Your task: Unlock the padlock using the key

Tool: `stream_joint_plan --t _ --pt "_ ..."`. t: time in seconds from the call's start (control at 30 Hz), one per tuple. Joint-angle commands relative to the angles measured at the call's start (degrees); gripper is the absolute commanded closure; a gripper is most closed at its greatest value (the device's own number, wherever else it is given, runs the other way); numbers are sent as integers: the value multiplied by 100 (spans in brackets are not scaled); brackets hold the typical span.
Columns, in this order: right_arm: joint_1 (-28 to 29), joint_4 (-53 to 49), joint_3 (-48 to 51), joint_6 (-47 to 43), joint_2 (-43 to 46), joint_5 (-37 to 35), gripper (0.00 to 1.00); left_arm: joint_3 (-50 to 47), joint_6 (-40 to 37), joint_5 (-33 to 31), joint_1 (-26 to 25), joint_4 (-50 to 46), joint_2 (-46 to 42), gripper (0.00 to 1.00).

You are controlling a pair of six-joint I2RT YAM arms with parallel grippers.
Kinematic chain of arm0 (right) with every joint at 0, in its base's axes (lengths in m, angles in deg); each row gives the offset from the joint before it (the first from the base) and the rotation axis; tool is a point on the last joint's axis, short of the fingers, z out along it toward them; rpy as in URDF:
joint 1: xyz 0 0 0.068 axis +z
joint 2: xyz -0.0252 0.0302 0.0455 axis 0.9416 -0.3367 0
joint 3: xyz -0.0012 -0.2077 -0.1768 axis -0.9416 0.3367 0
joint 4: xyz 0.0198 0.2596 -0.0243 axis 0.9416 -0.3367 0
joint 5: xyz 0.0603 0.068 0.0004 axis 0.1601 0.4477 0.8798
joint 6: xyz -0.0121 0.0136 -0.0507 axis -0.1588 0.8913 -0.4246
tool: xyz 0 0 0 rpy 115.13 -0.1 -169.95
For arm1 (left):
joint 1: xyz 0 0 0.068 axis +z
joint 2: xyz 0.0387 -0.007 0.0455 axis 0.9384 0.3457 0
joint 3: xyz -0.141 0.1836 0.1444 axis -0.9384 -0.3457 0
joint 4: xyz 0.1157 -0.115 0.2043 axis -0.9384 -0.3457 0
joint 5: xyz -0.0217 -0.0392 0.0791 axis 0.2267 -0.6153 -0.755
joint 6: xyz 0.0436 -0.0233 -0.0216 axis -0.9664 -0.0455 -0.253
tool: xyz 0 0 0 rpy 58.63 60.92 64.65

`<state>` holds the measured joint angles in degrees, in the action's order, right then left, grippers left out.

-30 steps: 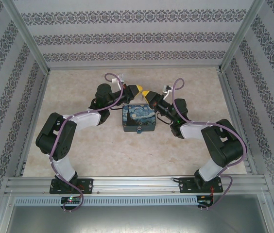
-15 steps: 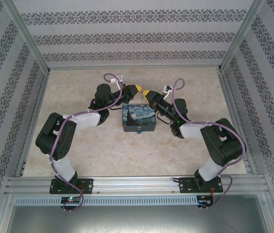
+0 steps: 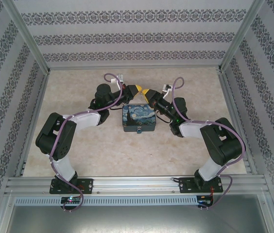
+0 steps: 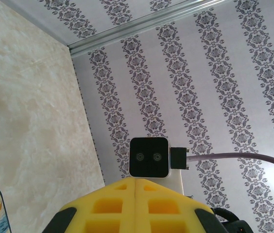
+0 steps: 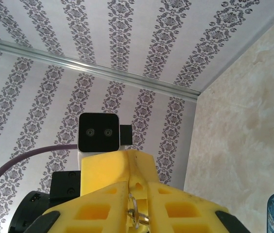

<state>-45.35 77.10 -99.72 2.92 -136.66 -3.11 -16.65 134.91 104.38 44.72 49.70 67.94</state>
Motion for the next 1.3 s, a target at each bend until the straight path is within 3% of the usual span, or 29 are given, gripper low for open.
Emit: stream_joint_plan --t 0.0,0.27,0.9,1.27 --pt "23 151 -131 -45 -69 142 82 62 -25 98 -35 296 -82 100" --pt "17 125 -139 -72 -85 286 88 97 -25 136 -47 265 -73 100" --pt "19 -51 -263 -146 -157 498 82 189 -8 272 -64 236 -11 100" --pt "8 -51 -211 -98 -190 462 100 177 -2 233 -64 215 -16 100"
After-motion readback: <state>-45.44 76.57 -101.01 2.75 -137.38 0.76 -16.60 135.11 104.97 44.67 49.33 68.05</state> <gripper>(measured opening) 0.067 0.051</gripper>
